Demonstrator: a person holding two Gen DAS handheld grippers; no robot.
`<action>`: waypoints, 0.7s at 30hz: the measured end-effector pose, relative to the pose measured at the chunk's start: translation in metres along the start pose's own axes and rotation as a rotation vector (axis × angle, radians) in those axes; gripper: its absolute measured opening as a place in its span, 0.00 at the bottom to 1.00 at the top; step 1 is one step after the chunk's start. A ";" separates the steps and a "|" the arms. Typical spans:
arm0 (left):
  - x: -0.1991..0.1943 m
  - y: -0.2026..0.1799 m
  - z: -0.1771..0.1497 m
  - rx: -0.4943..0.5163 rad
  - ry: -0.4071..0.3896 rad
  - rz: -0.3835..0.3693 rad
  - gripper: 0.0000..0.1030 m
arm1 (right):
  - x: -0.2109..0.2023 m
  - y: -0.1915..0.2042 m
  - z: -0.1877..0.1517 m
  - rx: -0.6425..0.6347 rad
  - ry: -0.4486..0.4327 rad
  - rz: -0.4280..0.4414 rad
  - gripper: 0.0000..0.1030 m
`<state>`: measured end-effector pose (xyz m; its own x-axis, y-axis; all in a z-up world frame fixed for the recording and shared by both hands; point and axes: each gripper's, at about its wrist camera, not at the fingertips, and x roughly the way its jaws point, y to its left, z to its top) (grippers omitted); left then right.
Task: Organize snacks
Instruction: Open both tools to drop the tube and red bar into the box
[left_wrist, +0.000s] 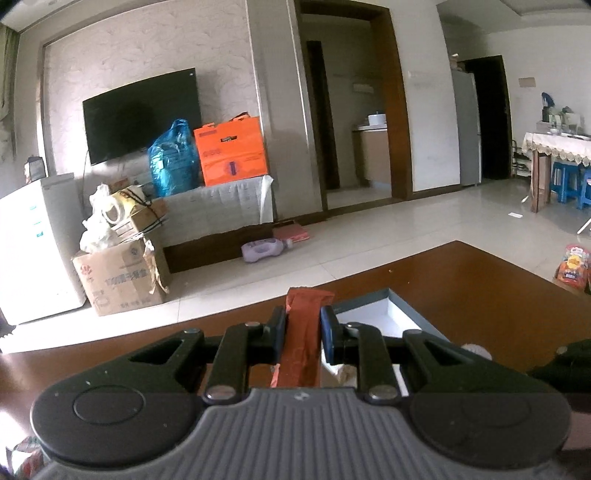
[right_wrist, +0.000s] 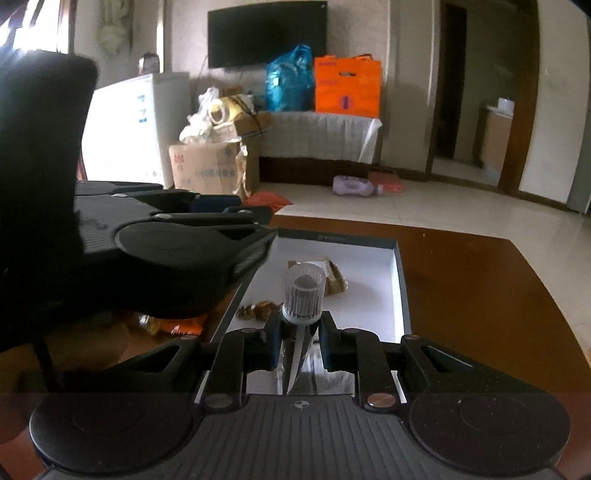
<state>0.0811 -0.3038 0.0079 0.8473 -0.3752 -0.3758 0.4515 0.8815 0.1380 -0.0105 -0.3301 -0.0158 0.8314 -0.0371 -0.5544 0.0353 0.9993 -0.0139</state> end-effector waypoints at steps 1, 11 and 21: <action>0.006 -0.001 0.001 -0.001 0.001 -0.001 0.18 | 0.003 -0.002 0.000 0.004 -0.001 -0.008 0.24; 0.046 0.011 -0.007 -0.057 0.029 -0.009 0.21 | 0.041 -0.012 -0.003 0.028 0.071 -0.024 0.29; 0.030 0.017 -0.001 -0.052 -0.043 0.011 0.78 | 0.026 -0.002 -0.003 -0.037 0.047 -0.055 0.69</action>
<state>0.1141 -0.2999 -0.0017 0.8637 -0.3766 -0.3349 0.4283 0.8987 0.0940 0.0091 -0.3329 -0.0326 0.8017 -0.0929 -0.5904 0.0595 0.9953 -0.0758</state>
